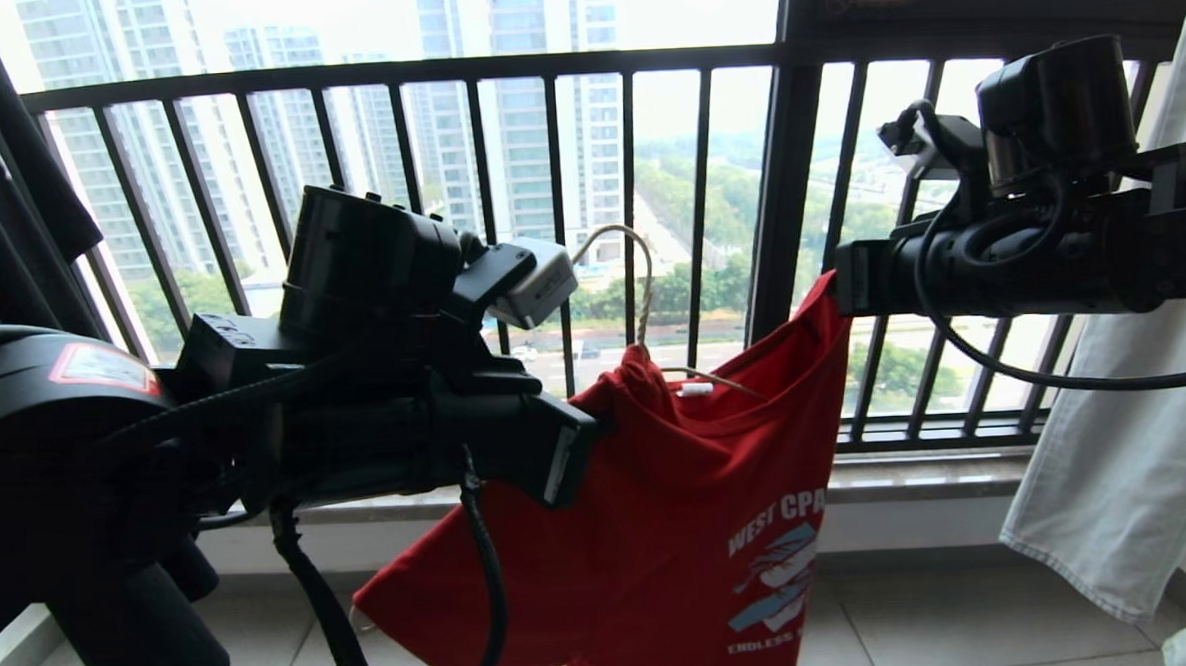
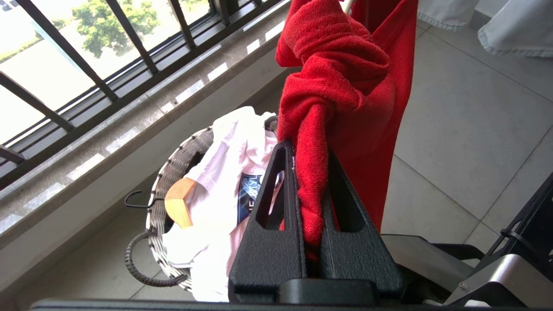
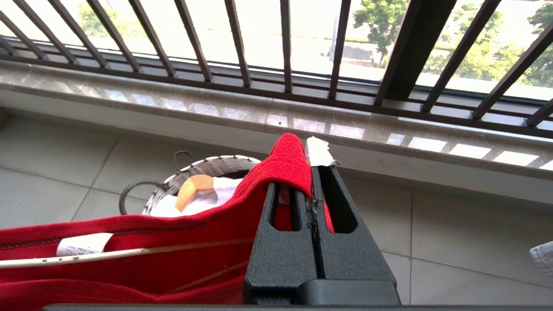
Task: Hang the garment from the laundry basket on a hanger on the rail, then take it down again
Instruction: Hang the clothes on the clothes rack
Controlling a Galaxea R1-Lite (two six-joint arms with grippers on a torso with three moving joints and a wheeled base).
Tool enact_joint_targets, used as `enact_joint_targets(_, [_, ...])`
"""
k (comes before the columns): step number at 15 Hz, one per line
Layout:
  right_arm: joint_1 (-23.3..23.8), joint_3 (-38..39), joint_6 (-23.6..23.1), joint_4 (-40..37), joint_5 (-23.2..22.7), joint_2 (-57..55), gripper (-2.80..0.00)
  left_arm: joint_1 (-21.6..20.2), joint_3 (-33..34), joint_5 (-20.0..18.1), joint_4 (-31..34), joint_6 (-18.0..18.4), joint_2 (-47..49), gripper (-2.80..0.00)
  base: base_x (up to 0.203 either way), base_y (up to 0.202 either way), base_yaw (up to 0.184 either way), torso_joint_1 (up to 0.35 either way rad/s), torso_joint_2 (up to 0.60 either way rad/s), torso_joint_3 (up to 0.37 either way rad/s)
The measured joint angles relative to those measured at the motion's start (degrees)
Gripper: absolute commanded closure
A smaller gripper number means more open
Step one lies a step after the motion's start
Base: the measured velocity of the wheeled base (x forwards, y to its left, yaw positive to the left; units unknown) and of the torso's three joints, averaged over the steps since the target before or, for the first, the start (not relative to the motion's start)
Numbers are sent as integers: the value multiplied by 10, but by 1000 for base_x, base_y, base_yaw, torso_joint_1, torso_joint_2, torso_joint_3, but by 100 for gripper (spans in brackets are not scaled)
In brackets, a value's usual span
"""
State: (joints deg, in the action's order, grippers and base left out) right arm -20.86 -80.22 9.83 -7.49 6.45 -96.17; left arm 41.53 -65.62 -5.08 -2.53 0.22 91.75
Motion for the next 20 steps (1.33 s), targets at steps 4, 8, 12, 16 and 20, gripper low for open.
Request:
enact_joint_targets(4, [-3,4,0,0,-1,0,0,0,-7,56,-4,10,2,0,0,0,0,0,0,0])
enact_joint_targets(8, [-39,19,0,0,-3,11,0,0,-9,78,-25,12,11,0,0,0,0,0,0,0])
enact_joint_targets(12, [-83,40,-1,-1,-3,27,0,0,-5,144,-102,13,31,0,0,0,0,0,0,0])
enact_joint_targets(16, [-111,47,4,3,-6,32,0,2,-4,146,-108,12,42,0,0,0,0,0,0,0])
enact_joint_targets(20, [-124,67,2,64,-3,33,0,21,5,151,-108,12,52,0,0,0,0,0,0,0])
